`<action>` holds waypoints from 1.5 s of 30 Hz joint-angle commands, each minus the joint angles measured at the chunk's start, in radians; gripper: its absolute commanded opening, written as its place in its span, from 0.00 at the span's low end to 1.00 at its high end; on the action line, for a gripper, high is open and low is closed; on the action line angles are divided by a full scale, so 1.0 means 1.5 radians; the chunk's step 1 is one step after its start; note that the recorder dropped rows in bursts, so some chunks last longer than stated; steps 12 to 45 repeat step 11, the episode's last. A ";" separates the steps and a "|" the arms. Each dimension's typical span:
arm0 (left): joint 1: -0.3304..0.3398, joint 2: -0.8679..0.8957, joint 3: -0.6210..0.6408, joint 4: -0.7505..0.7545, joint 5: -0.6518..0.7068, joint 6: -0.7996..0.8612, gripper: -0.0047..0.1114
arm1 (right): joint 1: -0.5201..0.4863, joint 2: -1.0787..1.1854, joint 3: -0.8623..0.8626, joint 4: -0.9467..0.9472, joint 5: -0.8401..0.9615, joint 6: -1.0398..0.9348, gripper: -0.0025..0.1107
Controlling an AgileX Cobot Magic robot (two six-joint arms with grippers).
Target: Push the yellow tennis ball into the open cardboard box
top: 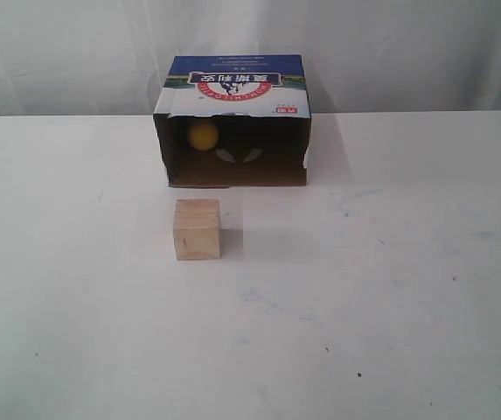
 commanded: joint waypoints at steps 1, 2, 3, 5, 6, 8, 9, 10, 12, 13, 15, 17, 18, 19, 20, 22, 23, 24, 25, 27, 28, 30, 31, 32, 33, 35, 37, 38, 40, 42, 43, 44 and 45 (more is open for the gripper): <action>-0.004 -0.003 0.004 0.000 0.022 0.003 0.04 | -0.002 -0.004 0.004 -0.006 -0.001 0.003 0.02; -0.004 -0.003 0.004 0.000 0.022 0.003 0.04 | -0.002 -0.004 0.004 -0.006 -0.001 0.003 0.02; -0.004 -0.003 0.004 0.000 0.022 0.003 0.04 | -0.002 -0.004 0.004 -0.006 -0.001 0.003 0.02; -0.004 -0.003 0.004 0.000 0.022 0.003 0.04 | -0.002 -0.004 0.004 -0.006 -0.001 0.007 0.02; -0.004 -0.003 0.004 0.000 0.022 0.003 0.04 | -0.002 -0.004 0.004 -0.006 -0.001 0.020 0.02; -0.004 -0.003 0.004 0.000 0.022 0.003 0.04 | -0.002 -0.004 0.004 -0.006 -0.001 0.022 0.02; -0.004 -0.003 0.004 0.000 0.022 0.003 0.04 | -0.002 -0.004 0.004 -0.006 -0.001 0.022 0.02; -0.004 -0.003 0.004 0.000 0.022 0.003 0.04 | -0.002 -0.004 0.004 -0.006 -0.001 0.022 0.02; -0.004 -0.003 0.004 0.000 0.022 0.003 0.04 | -0.002 -0.004 0.004 -0.006 -0.001 0.022 0.02; -0.004 -0.003 0.004 0.000 0.022 0.003 0.04 | -0.002 -0.004 0.004 -0.006 -0.001 0.022 0.02; -0.004 -0.003 0.004 0.000 0.022 0.003 0.04 | -0.002 -0.004 0.004 -0.006 -0.001 0.022 0.02; -0.004 -0.003 0.004 0.000 0.022 0.003 0.04 | -0.002 -0.004 0.004 -0.006 -0.001 0.022 0.02; -0.004 -0.003 0.004 0.000 0.022 0.003 0.04 | -0.002 -0.004 0.004 -0.006 -0.001 0.022 0.02; -0.004 -0.003 0.004 0.000 0.022 0.003 0.04 | -0.002 -0.004 0.004 -0.006 -0.001 0.022 0.02; -0.004 -0.003 0.004 0.000 0.022 0.003 0.04 | -0.002 -0.004 0.004 -0.006 -0.001 0.022 0.02; -0.004 -0.003 0.004 0.000 0.022 0.003 0.04 | -0.002 -0.004 0.004 -0.006 -0.001 0.022 0.02; -0.004 -0.003 0.004 0.000 0.022 0.003 0.04 | -0.002 -0.004 0.004 -0.006 -0.001 0.022 0.02; -0.004 -0.003 0.004 0.000 0.022 0.003 0.04 | -0.002 -0.004 0.004 -0.006 -0.001 0.022 0.02; -0.004 -0.003 0.004 0.000 0.022 0.003 0.04 | -0.002 -0.004 0.004 -0.006 -0.001 0.022 0.02; -0.004 -0.003 0.004 0.000 0.022 0.003 0.04 | -0.002 -0.004 0.004 -0.006 -0.001 0.022 0.02; -0.004 -0.003 0.004 0.000 0.022 0.003 0.04 | -0.002 -0.004 0.004 -0.006 -0.001 0.022 0.02; -0.004 -0.003 0.004 0.000 0.022 0.003 0.04 | -0.002 -0.004 0.004 -0.006 -0.001 0.022 0.02; -0.004 -0.003 0.004 0.000 0.022 0.003 0.04 | -0.002 -0.004 0.004 -0.006 -0.001 0.022 0.02; -0.004 -0.003 0.004 0.000 0.022 0.003 0.04 | -0.002 -0.004 0.004 -0.006 -0.001 0.022 0.02; -0.004 -0.003 0.004 0.000 0.022 0.003 0.04 | -0.002 -0.004 0.004 -0.006 -0.001 0.022 0.02; -0.004 -0.003 0.004 0.000 0.022 0.003 0.04 | -0.002 -0.004 0.004 -0.006 -0.001 0.022 0.02; -0.004 -0.003 0.004 0.000 0.022 0.003 0.04 | -0.002 -0.004 0.004 -0.006 -0.001 0.022 0.02; -0.004 -0.003 0.004 0.000 0.022 0.003 0.04 | -0.002 -0.004 0.004 -0.006 -0.001 0.022 0.02; -0.004 -0.003 0.004 0.000 0.022 0.003 0.04 | -0.002 -0.004 0.004 -0.006 -0.001 0.022 0.02; -0.004 -0.003 0.004 0.000 0.022 0.003 0.04 | -0.002 -0.004 0.004 -0.006 -0.001 0.022 0.02; -0.004 -0.003 0.004 0.000 0.022 0.003 0.04 | -0.002 -0.004 0.004 -0.006 -0.001 0.022 0.02; -0.004 -0.003 0.004 0.000 0.022 0.003 0.04 | -0.002 -0.004 0.004 -0.006 -0.001 0.022 0.02; -0.004 -0.003 0.004 0.000 0.022 0.003 0.04 | -0.002 -0.004 0.004 -0.006 -0.001 0.022 0.02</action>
